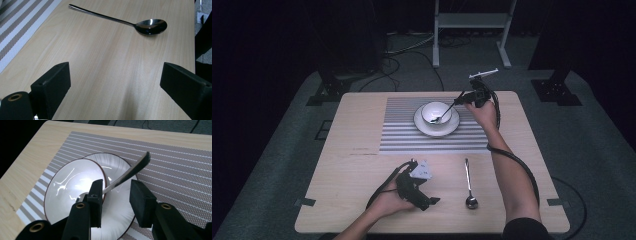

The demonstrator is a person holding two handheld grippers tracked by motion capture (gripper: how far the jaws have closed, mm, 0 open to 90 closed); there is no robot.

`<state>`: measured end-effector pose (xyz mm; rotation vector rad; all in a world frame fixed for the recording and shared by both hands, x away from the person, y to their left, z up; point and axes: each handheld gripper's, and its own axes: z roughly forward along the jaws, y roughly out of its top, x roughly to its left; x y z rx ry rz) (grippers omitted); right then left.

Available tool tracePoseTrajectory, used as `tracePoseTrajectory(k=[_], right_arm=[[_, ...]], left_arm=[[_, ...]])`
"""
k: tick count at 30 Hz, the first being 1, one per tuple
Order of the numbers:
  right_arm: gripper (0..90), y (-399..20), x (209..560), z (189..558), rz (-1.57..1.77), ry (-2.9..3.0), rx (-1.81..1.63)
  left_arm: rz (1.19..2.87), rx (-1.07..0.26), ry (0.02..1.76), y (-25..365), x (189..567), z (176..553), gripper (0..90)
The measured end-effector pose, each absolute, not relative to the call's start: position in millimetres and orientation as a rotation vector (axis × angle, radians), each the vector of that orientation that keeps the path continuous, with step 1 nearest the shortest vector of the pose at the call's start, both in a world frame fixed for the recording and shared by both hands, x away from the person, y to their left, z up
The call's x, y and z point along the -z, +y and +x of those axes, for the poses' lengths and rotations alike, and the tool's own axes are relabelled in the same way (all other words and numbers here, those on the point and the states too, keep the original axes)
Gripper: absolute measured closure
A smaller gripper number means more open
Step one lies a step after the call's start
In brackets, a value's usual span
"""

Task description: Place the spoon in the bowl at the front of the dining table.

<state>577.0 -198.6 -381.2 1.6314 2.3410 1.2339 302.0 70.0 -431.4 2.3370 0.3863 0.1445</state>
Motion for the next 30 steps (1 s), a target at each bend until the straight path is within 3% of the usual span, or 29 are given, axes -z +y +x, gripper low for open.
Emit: tracePoseTrajectory(k=[30], right_arm=[[35.1,-215,393,536,1.593,2.396,-1.254]], left_arm=[[2.332,-0.151,0.417,71,434,306,5.6]])
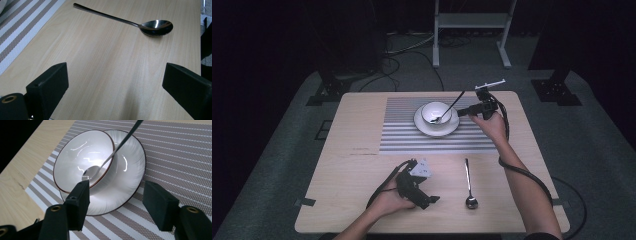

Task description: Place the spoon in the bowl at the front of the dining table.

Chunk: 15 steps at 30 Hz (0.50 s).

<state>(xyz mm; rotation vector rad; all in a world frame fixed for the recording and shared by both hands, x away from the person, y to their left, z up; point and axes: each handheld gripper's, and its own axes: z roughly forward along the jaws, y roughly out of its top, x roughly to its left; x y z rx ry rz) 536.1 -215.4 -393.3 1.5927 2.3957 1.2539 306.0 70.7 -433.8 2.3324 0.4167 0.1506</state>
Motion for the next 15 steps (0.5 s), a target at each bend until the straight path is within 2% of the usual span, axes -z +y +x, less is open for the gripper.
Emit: tracePoseTrajectory(k=[15], right_arm=[[27.7,-224,398,514,1.574,2.434,-1.306]], left_arm=[[2.332,-0.154,0.438,74,434,309,4.9]])
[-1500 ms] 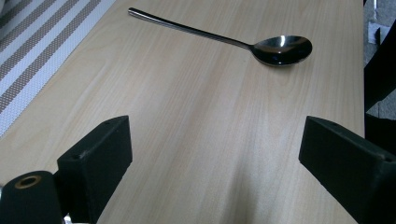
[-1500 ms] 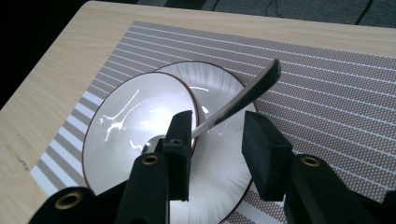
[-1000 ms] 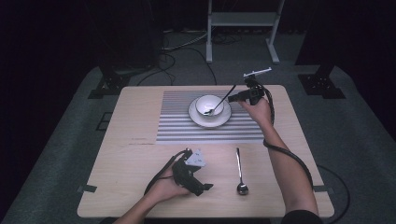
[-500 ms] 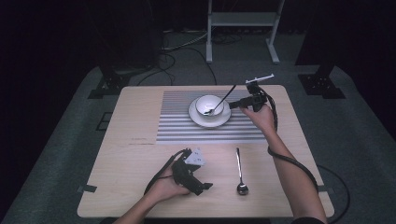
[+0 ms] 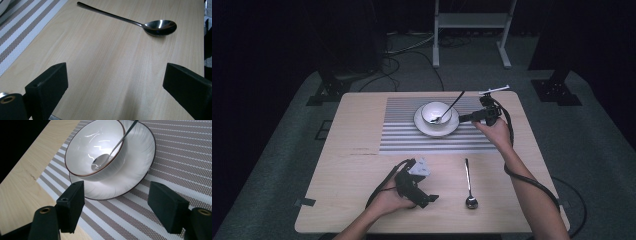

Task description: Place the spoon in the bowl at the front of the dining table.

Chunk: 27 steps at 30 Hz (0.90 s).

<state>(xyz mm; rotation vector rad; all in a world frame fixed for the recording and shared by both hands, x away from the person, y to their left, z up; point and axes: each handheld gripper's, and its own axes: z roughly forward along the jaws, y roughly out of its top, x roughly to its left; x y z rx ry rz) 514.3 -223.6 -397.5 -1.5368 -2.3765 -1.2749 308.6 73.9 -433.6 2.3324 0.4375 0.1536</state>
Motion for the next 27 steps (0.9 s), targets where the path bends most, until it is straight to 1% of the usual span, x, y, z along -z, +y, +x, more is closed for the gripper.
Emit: tracePoseTrajectory(k=[13,27], right_arm=[[26.3,-226,401,490,-1.491,-2.389,1.275],[26.2,-228,415,468,-1.434,-2.375,1.249]], left_arm=[[2.338,-0.159,0.451,76,435,310,4.9],[2.308,-0.158,0.470,80,433,312,4.9]])
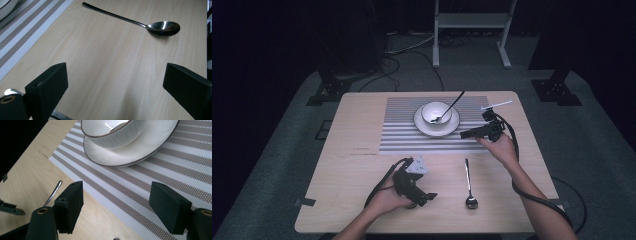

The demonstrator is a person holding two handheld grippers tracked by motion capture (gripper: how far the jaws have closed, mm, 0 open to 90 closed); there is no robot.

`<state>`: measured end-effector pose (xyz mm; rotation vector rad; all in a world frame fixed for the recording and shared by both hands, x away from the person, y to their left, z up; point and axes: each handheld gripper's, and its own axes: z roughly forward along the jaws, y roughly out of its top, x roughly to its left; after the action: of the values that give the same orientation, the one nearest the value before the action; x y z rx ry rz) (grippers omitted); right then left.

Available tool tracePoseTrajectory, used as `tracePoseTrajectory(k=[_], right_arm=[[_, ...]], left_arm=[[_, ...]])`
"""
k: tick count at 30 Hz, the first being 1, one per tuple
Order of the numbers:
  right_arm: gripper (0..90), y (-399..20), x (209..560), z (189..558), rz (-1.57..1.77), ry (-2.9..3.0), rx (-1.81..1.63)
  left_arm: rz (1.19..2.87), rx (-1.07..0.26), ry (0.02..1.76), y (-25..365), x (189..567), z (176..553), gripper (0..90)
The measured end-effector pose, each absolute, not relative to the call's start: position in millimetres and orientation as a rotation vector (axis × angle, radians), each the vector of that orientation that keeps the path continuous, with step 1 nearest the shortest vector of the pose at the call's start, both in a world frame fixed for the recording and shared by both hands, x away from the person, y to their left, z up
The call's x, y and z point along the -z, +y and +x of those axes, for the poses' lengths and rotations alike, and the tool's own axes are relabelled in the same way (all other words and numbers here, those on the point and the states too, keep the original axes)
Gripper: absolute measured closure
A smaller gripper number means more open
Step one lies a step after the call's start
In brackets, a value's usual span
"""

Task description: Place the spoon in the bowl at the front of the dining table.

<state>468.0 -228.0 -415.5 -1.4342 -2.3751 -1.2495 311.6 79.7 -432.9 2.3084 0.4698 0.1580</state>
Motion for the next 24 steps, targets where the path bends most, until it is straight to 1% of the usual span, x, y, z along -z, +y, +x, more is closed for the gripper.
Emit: tracePoseTrajectory(k=[24], right_arm=[[26.2,-229,424,428,-1.361,-2.369,1.274]], left_arm=[[2.303,-0.170,0.471,83,431,312,4.9]])
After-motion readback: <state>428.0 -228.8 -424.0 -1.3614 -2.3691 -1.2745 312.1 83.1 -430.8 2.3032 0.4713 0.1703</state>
